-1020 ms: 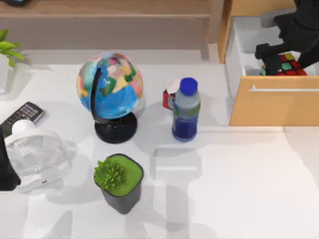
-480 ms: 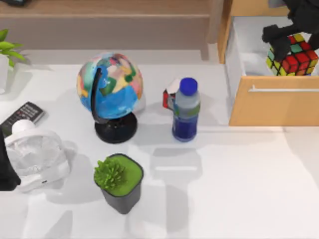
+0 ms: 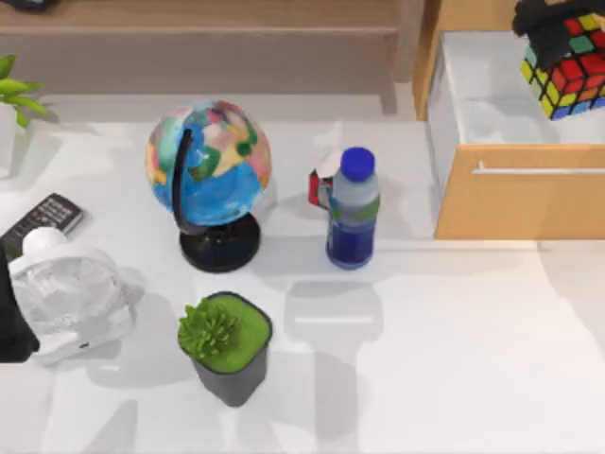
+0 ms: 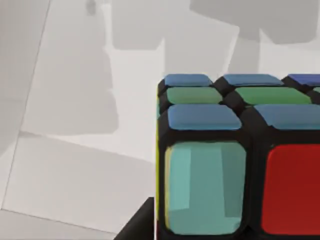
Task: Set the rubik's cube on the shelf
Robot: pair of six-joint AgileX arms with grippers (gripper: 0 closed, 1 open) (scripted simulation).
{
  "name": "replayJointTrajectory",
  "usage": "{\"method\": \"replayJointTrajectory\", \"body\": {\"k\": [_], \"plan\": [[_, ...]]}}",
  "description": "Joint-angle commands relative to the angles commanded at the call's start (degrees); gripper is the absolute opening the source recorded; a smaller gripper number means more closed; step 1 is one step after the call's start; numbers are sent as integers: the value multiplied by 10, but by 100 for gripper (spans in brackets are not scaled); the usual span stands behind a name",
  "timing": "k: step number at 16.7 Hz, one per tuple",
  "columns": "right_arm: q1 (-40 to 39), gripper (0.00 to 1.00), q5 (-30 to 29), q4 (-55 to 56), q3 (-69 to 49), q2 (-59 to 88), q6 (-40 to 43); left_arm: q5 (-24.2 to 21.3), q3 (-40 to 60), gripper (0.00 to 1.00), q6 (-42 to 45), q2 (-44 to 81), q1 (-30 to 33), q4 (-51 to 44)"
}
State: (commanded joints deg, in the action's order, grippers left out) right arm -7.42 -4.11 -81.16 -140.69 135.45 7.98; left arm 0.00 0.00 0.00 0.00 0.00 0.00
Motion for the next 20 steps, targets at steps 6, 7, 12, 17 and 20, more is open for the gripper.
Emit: {"method": "replayJointTrajectory", "body": {"k": [6, 7, 12, 17, 20], "plan": [[4, 0, 47, 17, 32, 68, 8, 0, 0, 100, 0, 0, 0, 0], [4, 0, 47, 17, 32, 68, 8, 0, 0, 100, 0, 0, 0, 0], [-4, 0, 40, 17, 42, 42, 6, 0, 0, 100, 0, 0, 0, 0], [-66, 0, 3, 54, 88, -63, 9, 0, 0, 100, 0, 0, 0, 0], [-136, 0, -29, 123, 141, -121, 12, 0, 0, 100, 0, 0, 0, 0]]}}
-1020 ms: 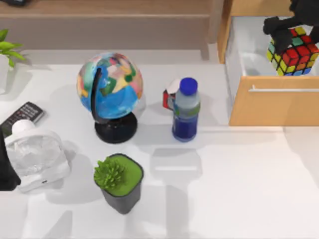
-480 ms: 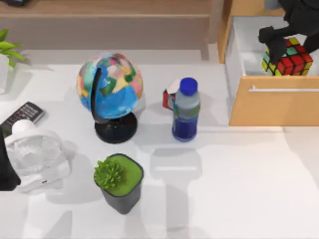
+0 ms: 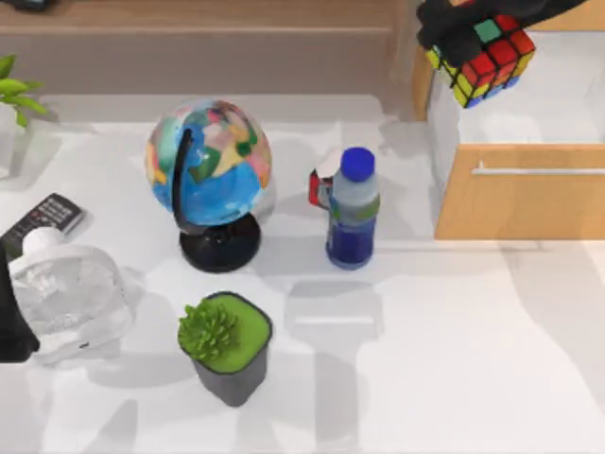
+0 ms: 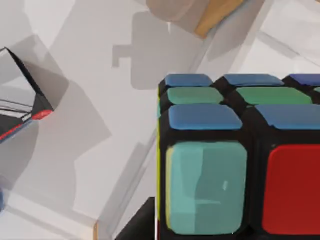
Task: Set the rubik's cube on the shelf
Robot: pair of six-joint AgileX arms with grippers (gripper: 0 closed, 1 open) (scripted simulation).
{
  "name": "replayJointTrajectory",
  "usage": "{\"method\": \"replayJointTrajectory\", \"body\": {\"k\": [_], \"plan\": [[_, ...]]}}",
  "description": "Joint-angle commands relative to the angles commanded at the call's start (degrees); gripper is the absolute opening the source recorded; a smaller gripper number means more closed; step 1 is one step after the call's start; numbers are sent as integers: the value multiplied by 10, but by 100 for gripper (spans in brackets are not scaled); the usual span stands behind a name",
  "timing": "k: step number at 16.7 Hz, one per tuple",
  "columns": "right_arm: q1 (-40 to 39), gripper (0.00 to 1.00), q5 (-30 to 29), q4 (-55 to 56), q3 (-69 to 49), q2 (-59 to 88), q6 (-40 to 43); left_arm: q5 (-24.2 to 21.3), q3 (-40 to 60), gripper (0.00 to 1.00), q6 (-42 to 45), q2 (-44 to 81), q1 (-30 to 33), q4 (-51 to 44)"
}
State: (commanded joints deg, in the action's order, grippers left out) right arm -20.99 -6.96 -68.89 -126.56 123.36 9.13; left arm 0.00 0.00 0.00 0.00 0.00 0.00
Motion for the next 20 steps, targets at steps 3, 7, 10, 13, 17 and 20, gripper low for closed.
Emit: {"method": "replayJointTrajectory", "body": {"k": [3, 7, 10, 13, 17, 20], "plan": [[-73, 0, -41, 115, 64, -35, 4, 0, 0, 100, 0, 0, 0, 0], [-145, 0, -111, 340, 150, -49, 5, 0, 0, 100, 0, 0, 0, 0], [-180, 0, -170, 538, 214, -43, 1, 0, 0, 100, 0, 0, 0, 0], [-204, 0, -230, 743, 277, -26, -7, 0, 0, 100, 0, 0, 0, 0], [-223, 0, -308, 994, 355, 10, -21, 0, 0, 100, 0, 0, 0, 0], [-234, 0, -358, 1137, 405, 39, -31, 0, 0, 100, 0, 0, 0, 0]]}}
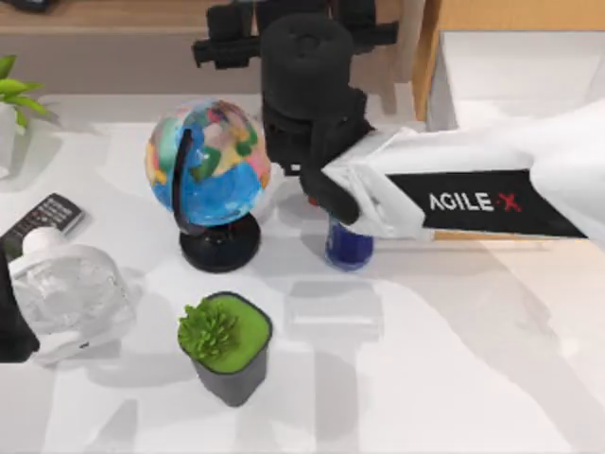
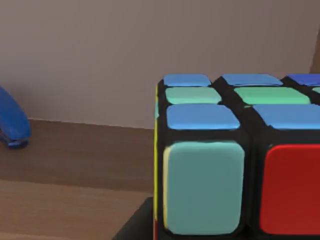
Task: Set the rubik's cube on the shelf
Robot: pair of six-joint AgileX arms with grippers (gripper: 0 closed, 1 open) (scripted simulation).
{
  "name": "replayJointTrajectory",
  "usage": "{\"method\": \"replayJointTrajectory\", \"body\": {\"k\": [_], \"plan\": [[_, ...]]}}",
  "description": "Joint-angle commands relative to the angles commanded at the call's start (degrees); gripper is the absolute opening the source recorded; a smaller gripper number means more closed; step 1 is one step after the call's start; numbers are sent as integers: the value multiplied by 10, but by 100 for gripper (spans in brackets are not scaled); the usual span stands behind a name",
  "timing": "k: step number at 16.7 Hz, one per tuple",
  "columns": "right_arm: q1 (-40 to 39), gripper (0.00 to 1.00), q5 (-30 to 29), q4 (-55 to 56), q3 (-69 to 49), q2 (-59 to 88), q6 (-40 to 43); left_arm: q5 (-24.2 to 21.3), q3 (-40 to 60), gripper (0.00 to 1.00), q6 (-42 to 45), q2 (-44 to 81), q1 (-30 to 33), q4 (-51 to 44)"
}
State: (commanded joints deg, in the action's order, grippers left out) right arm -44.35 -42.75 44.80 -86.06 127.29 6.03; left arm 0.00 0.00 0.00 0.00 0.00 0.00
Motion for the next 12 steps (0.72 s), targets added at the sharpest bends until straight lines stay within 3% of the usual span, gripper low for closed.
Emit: {"method": "replayJointTrajectory", "body": {"k": [5, 12], "plan": [[-15, 0, -50, 122, 50, 32, -9, 0, 0, 100, 0, 0, 0, 0], [-12, 0, -51, 126, 50, 33, -10, 0, 0, 100, 0, 0, 0, 0]]}}
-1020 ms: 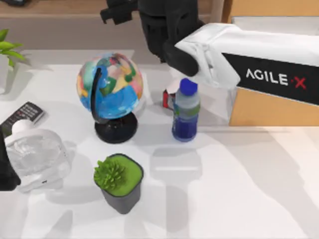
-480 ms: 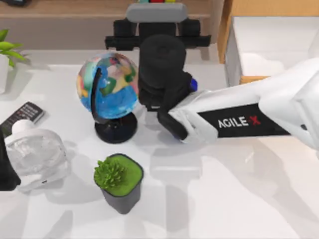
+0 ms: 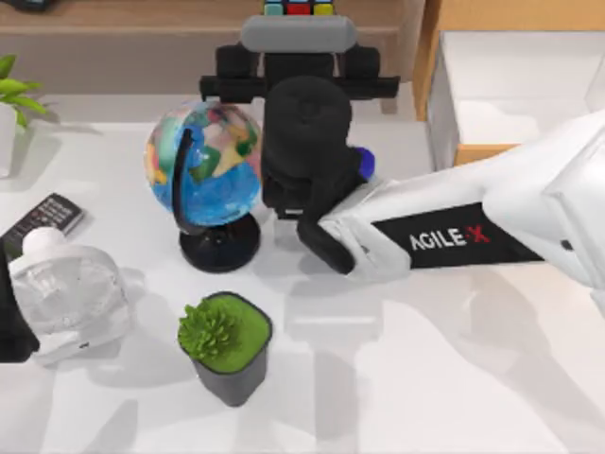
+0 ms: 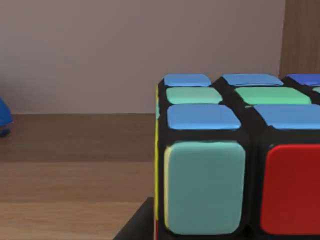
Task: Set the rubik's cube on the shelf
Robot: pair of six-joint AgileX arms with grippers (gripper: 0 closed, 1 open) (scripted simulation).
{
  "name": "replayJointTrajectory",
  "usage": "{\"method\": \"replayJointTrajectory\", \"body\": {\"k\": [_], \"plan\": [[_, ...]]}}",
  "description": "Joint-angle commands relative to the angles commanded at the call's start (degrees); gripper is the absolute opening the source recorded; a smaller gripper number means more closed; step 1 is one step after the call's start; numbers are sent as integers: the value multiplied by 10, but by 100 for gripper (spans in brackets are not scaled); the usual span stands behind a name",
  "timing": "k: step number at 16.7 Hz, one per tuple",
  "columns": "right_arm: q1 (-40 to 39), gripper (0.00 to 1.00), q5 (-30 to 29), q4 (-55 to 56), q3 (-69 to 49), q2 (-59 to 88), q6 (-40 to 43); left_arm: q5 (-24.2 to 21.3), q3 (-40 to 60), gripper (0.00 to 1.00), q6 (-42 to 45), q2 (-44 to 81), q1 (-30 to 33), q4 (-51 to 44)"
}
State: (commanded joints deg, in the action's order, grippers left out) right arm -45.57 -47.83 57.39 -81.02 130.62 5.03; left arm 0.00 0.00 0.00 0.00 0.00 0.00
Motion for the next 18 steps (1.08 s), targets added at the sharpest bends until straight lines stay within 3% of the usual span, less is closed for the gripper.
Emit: {"method": "replayJointTrajectory", "body": {"k": [13, 18], "plan": [[61, 0, 58, -125, -242, 115, -7, 0, 0, 100, 0, 0, 0, 0], [75, 0, 75, -145, -276, 140, -10, 0, 0, 100, 0, 0, 0, 0]]}}
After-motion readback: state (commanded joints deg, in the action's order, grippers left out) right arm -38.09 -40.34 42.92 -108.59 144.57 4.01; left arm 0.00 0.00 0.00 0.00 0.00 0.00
